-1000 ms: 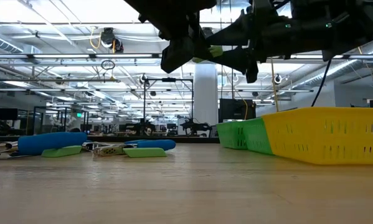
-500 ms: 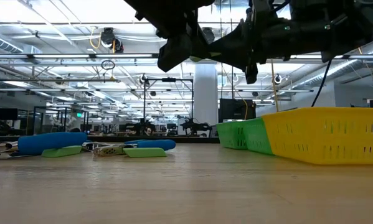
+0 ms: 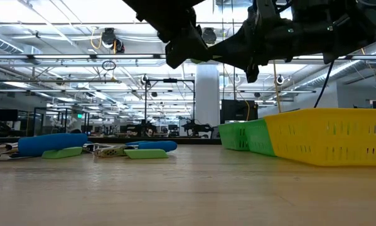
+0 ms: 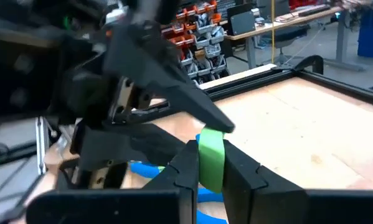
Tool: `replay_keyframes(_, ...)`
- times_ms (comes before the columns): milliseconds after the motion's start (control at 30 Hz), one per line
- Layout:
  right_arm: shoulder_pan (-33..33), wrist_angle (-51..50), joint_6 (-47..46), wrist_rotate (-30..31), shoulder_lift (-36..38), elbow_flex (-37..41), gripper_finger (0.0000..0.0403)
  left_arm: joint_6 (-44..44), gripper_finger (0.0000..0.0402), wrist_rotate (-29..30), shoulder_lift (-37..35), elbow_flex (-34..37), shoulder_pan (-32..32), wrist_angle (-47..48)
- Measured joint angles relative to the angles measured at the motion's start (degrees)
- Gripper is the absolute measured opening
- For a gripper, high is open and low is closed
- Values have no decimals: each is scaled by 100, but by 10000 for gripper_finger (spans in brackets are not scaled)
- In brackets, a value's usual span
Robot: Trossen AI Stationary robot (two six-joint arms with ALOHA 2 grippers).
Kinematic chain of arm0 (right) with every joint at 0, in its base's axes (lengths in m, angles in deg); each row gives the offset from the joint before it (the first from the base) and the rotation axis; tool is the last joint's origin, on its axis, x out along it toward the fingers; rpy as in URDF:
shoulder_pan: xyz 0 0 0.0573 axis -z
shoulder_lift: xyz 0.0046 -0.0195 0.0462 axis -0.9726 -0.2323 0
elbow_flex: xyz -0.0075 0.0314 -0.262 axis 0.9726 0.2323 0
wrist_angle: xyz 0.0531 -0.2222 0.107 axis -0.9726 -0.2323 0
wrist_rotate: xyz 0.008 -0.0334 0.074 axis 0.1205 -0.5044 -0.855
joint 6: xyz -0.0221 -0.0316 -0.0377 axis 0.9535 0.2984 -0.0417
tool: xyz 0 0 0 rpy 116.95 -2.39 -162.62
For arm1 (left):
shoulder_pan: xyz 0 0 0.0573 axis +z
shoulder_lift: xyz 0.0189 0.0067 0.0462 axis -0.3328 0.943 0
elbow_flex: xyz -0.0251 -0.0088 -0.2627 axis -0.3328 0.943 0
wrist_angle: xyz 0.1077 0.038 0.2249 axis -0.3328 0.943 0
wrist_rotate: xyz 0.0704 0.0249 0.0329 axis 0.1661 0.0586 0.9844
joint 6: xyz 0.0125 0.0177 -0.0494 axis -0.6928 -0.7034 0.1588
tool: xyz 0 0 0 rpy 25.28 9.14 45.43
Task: Pick & Place School Supplies
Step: Put the top right green eraser into the bottom green bin
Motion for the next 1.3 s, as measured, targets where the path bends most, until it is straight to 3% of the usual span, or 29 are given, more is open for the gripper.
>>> replay_keyframes(167,20,-124,406,-86,10,0,30,1492,175,-702,-89,-1,12,352)
replay_keyframes(267,20,-335,598,-67,126,-6,30,2100,216,-832,-195,-4,22,379)
replay_keyframes(533,-28,-1241,876,29,950,-18,29,2753,288,-1701,-909,2,-27,656)
replay_keyframes(667,-298,-2243,1138,8,1580,2,29,3057,298,-1970,-1274,92,-11,772)
replay_keyframes(833,-638,-3605,1054,54,2291,122,29,3243,291,-1436,-1540,799,61,546)
replay_keyframes(900,-751,-3979,850,131,2525,329,29,3316,286,-1364,-1564,1193,123,6)
replay_keyframes(1067,-982,-4038,697,482,2993,958,29,3384,281,-1422,-1665,2101,285,-1634)
replay_keyframes(1300,-1081,-3491,725,457,3438,2044,29,3831,280,-1547,-1664,2822,575,-2748)
